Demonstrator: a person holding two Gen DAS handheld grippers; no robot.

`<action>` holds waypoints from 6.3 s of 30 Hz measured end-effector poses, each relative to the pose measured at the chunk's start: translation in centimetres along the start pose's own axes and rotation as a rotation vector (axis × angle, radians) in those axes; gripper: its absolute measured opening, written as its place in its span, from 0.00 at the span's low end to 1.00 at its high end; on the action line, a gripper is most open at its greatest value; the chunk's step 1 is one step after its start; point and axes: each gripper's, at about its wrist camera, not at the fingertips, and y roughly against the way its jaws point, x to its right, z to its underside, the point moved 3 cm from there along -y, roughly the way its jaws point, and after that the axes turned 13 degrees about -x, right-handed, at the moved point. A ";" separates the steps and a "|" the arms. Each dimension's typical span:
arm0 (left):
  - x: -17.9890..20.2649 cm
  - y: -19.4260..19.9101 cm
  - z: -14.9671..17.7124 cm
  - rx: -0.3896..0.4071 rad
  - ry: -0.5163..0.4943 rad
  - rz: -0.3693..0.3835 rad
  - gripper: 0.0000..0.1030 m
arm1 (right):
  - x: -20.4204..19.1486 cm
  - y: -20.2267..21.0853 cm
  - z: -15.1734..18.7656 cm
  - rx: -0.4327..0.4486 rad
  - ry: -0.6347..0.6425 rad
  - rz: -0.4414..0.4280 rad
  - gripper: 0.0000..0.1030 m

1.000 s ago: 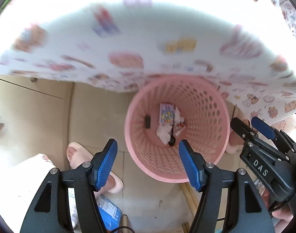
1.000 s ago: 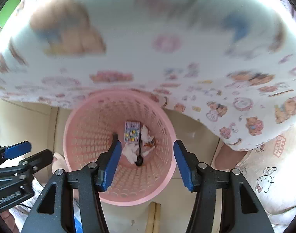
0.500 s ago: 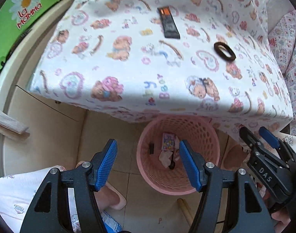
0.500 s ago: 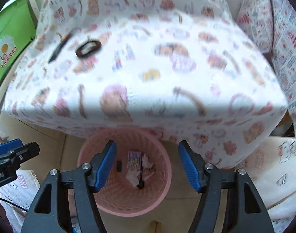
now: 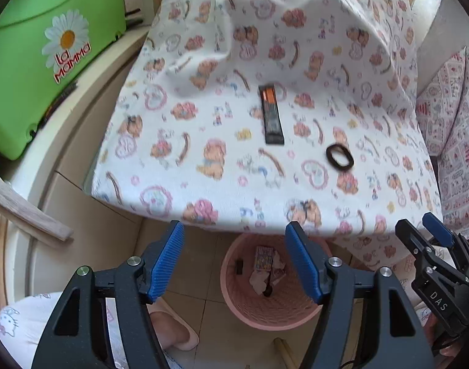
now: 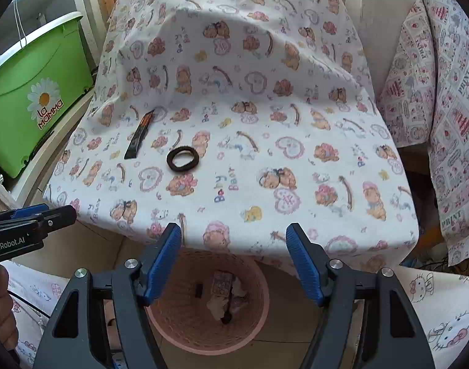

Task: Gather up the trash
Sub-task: 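Move both open tools back over the table toward the packet and hair tie, then close the right tool on the dark hair tie, then grasp the black-and-orange packet with the left tool while the right tool holds the hair tie, then carry the packet and hair tie over the pink wastebasket, then open both tools to drop the packet and hair tie into the basket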

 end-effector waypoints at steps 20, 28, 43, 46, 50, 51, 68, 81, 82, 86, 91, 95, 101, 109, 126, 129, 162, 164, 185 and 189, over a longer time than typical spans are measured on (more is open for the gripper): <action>1.2 3.7 -4.3 0.120 0.010 -0.003 0.66 | 0.0 0.2 -6.4 0.085 0.173 -0.008 0.70; -0.3 0.8 -4.8 0.069 0.051 -0.027 0.66 | -2.6 -2.9 -5.8 0.035 0.221 -0.020 0.72; -3.4 -1.8 -4.8 0.026 0.115 -0.027 0.71 | -5.7 -7.3 -7.4 -0.041 0.271 -0.037 0.75; -3.4 -1.5 -4.7 0.042 0.107 -0.039 0.76 | -6.1 -7.8 -7.4 -0.045 0.275 -0.024 0.75; -3.3 -1.4 -4.8 0.046 0.103 -0.041 0.84 | -6.2 -8.1 -7.6 -0.039 0.269 -0.020 0.75; -3.2 -1.5 -4.8 0.045 0.105 -0.041 0.85 | -6.2 -8.2 -7.6 -0.040 0.269 -0.015 0.72; 1.1 -2.1 -7.4 0.000 0.003 -0.036 0.88 | -3.3 -5.9 -8.3 -0.016 0.189 -0.056 0.09; 5.4 -6.5 -12.0 -0.101 -0.023 -0.030 0.89 | 0.7 -3.5 -8.9 0.025 0.143 0.001 0.09; 5.6 -6.9 -12.1 -0.107 -0.031 -0.035 0.89 | 1.0 -3.6 -8.9 0.022 0.130 -0.001 0.09; 6.5 -8.2 -12.4 -0.119 -0.056 -0.057 0.82 | 2.2 -3.4 -9.0 0.028 0.097 0.004 0.09; 6.7 -9.3 -12.7 -0.129 -0.040 -0.049 0.73 | 3.1 -3.0 -9.0 0.033 0.076 -0.006 0.09; 6.7 -9.4 -12.9 -0.112 -0.053 -0.063 0.64 | 3.3 -2.8 -9.1 0.038 0.069 -0.006 0.09; 6.4 -8.9 -13.3 -0.112 -0.040 -0.051 0.17 | 3.6 -2.8 -9.1 0.037 0.057 -0.012 0.09; 5.5 -7.0 -12.2 -0.081 -0.049 -0.044 0.15 | 3.2 -3.2 -8.9 0.030 0.062 -0.009 0.09; 5.1 1.4 -7.2 0.028 -0.096 0.038 0.16 | 1.5 0.8 -7.0 0.068 0.095 -0.059 0.09; 5.2 2.1 -5.8 0.024 -0.089 0.078 0.16 | 0.8 3.0 -6.3 0.081 0.086 -0.107 0.09; 5.6 -2.5 6.2 -0.071 -0.109 0.190 0.17 | -2.2 -1.8 3.4 -0.118 0.116 -0.152 0.09; 5.6 -3.3 6.6 -0.102 -0.106 0.188 0.17 | -2.4 -2.3 3.8 -0.133 0.121 -0.146 0.09; 5.5 -12.8 8.6 -0.352 -0.076 0.111 0.17 | -2.0 -10.5 5.8 -0.335 0.074 -0.011 0.09; 5.1 -14.8 8.7 -0.396 -0.067 0.095 0.17 | -1.6 -12.3 6.4 -0.369 0.056 0.025 0.09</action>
